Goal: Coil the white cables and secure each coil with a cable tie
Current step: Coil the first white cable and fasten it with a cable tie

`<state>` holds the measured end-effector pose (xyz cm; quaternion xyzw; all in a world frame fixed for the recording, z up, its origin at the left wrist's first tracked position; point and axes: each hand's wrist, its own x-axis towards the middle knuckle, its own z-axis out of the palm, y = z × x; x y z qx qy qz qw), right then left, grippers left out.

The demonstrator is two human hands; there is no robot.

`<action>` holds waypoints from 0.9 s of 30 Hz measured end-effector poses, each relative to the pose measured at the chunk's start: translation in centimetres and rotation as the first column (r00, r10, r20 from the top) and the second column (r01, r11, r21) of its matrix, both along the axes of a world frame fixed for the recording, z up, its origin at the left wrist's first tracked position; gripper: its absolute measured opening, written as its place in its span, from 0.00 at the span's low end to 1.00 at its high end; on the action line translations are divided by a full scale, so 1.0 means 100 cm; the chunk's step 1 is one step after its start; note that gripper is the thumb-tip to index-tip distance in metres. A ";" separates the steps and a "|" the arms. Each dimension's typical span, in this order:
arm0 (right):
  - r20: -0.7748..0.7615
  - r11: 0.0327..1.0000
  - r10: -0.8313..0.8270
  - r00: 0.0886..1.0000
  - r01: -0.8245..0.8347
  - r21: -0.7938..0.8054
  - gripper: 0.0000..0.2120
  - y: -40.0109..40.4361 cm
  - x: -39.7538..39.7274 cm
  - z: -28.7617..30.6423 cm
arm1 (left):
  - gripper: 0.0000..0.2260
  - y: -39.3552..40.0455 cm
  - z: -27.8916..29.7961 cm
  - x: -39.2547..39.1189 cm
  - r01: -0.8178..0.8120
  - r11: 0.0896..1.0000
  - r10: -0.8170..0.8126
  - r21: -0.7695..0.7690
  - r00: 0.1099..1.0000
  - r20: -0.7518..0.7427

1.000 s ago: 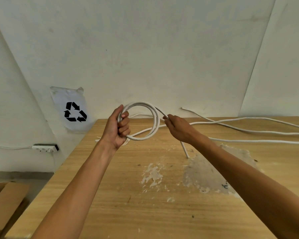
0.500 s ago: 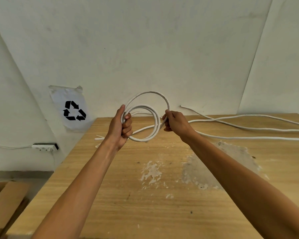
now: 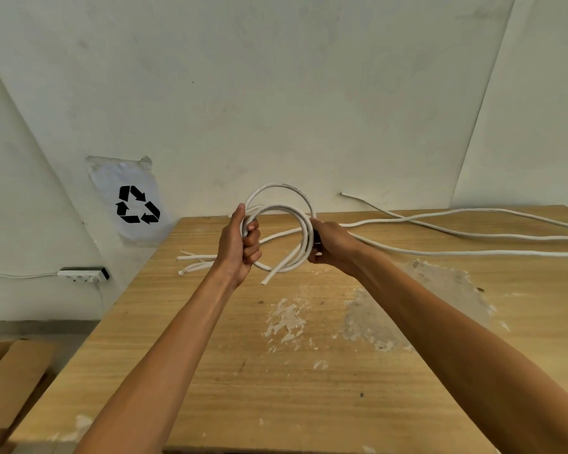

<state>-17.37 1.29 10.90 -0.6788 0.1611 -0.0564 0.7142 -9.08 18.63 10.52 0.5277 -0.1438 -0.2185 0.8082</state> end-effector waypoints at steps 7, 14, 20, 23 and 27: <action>0.086 0.981 -0.082 0.993 0.095 -0.169 0.37 0.013 -0.004 -0.016 | 0.21 -0.009 -0.003 0.008 -0.041 0.997 0.037 -0.066 0.998 -0.054; 0.223 0.824 -0.108 0.969 0.212 -0.524 0.47 -0.003 0.012 -0.012 | 0.22 -0.011 -0.012 0.007 -0.060 0.998 0.060 0.018 0.998 -0.025; 0.462 0.550 -0.134 0.877 0.454 -0.701 0.19 0.002 0.009 -0.031 | 0.22 -0.019 -0.015 0.006 -0.081 0.997 0.081 -0.007 0.996 -0.037; 0.467 0.422 -0.126 0.875 0.474 -0.773 0.23 0.006 0.003 -0.039 | 0.21 -0.017 -0.017 0.011 -0.061 0.998 0.062 0.030 0.998 -0.018; 0.303 0.544 -0.064 0.951 0.288 -0.788 0.12 -0.001 0.002 -0.038 | 0.21 -0.009 -0.022 0.016 0.015 0.988 -0.014 0.156 1.000 -0.012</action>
